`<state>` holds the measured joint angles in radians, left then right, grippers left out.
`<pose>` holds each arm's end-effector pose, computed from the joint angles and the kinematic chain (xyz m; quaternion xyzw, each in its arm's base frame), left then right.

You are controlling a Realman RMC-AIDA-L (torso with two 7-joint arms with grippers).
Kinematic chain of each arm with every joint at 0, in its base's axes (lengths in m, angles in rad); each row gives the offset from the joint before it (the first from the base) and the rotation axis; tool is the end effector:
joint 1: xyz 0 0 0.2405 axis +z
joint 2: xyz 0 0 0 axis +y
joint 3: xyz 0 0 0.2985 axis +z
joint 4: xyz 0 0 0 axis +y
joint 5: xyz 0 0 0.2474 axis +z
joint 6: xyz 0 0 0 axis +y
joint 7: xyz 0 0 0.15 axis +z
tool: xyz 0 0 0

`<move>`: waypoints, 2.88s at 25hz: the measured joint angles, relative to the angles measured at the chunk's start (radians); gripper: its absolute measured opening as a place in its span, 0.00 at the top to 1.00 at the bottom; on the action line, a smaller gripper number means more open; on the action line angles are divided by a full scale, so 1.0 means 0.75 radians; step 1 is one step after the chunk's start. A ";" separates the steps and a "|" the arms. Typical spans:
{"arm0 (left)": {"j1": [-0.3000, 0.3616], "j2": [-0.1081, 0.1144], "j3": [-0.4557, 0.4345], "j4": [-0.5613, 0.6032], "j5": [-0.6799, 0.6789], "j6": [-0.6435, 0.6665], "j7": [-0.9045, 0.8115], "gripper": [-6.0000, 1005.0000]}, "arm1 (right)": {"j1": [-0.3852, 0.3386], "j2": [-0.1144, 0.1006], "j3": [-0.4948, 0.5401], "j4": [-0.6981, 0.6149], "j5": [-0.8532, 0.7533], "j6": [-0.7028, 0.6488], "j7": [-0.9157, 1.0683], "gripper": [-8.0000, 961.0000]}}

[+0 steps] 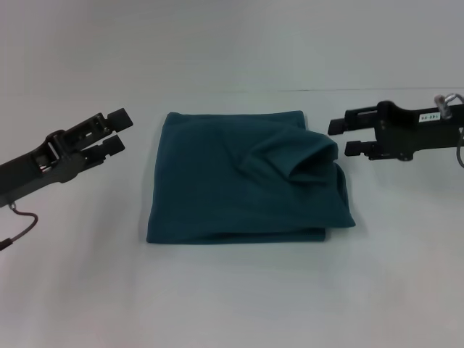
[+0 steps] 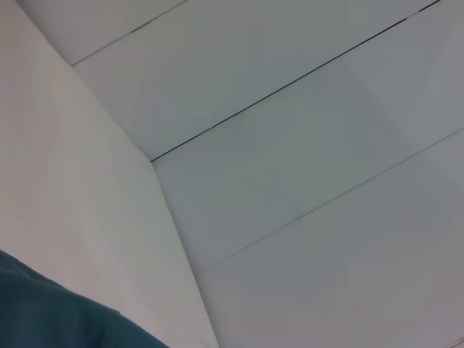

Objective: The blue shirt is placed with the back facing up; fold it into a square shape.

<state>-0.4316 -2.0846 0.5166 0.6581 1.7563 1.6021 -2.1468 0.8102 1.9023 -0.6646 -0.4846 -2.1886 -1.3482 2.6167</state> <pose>-0.3383 0.3657 0.0236 -0.6952 -0.5586 -0.4458 0.0766 0.2825 0.4829 0.0216 -0.7006 0.6807 0.1959 0.0861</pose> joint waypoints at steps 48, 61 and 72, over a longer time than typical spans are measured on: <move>0.015 -0.016 -0.168 -0.065 -0.095 -0.083 -0.017 0.07 | -0.278 0.185 -0.054 -0.408 0.182 0.246 -0.760 0.33; -0.014 -0.003 -0.139 -0.097 -0.065 -0.145 -0.054 0.07 | -0.168 -0.163 -0.040 -0.090 0.184 -0.129 0.162 0.33; -0.021 -0.001 -0.128 -0.101 -0.065 -0.142 -0.059 0.07 | -0.191 -0.020 -0.046 -0.265 0.144 -0.050 -0.535 0.33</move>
<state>-0.4472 -2.0856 0.4203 0.5826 1.7074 1.4955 -2.1909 0.6667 1.8872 -0.6988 -0.6832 -2.0804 -1.3859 2.2156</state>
